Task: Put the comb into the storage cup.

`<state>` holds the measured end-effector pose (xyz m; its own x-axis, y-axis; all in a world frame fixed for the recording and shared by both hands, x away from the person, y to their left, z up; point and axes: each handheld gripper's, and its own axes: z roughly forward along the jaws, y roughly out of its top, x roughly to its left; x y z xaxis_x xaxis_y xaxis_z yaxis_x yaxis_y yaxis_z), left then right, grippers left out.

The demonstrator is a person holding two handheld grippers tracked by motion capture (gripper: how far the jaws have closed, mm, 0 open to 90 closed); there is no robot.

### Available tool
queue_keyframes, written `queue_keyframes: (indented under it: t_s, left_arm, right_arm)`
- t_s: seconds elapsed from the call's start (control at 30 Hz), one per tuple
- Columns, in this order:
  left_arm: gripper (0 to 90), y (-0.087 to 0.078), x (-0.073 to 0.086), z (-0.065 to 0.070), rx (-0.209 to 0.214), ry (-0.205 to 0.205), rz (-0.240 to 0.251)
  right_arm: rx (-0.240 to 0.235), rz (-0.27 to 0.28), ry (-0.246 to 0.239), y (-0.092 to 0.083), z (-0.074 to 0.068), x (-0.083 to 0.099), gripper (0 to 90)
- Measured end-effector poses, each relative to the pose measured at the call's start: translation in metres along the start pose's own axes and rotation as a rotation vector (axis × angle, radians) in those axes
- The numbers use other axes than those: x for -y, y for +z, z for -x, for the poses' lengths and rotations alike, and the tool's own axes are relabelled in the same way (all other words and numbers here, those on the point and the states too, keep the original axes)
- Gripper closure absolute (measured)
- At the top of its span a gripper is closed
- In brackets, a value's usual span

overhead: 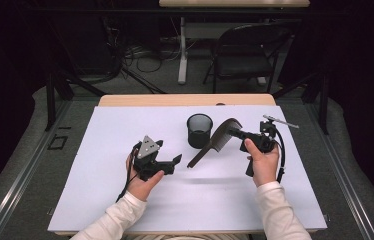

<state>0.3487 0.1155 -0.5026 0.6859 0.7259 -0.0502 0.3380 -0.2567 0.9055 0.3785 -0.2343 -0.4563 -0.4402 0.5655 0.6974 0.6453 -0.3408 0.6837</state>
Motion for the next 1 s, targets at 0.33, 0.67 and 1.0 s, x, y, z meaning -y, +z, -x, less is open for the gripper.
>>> queue_keyframes:
  t_s: [0.33,0.67,1.0]
  left_arm:
    - [15.8,-0.005,-0.001,-0.008,0.007,0.03,0.001]
    - [15.8,-0.006,-0.001,-0.013,0.003,0.021,0.004]
    - [15.8,-0.008,-0.001,-0.022,-0.001,-0.006,0.015]
  right_arm:
    - [0.023,0.025,-0.016,-0.007,0.003,-0.003,87.0]
    - [0.05,0.05,-0.027,-0.012,0.008,-0.007,87.0]
    - [0.096,0.065,-0.042,-0.015,0.013,-0.013,87.1]
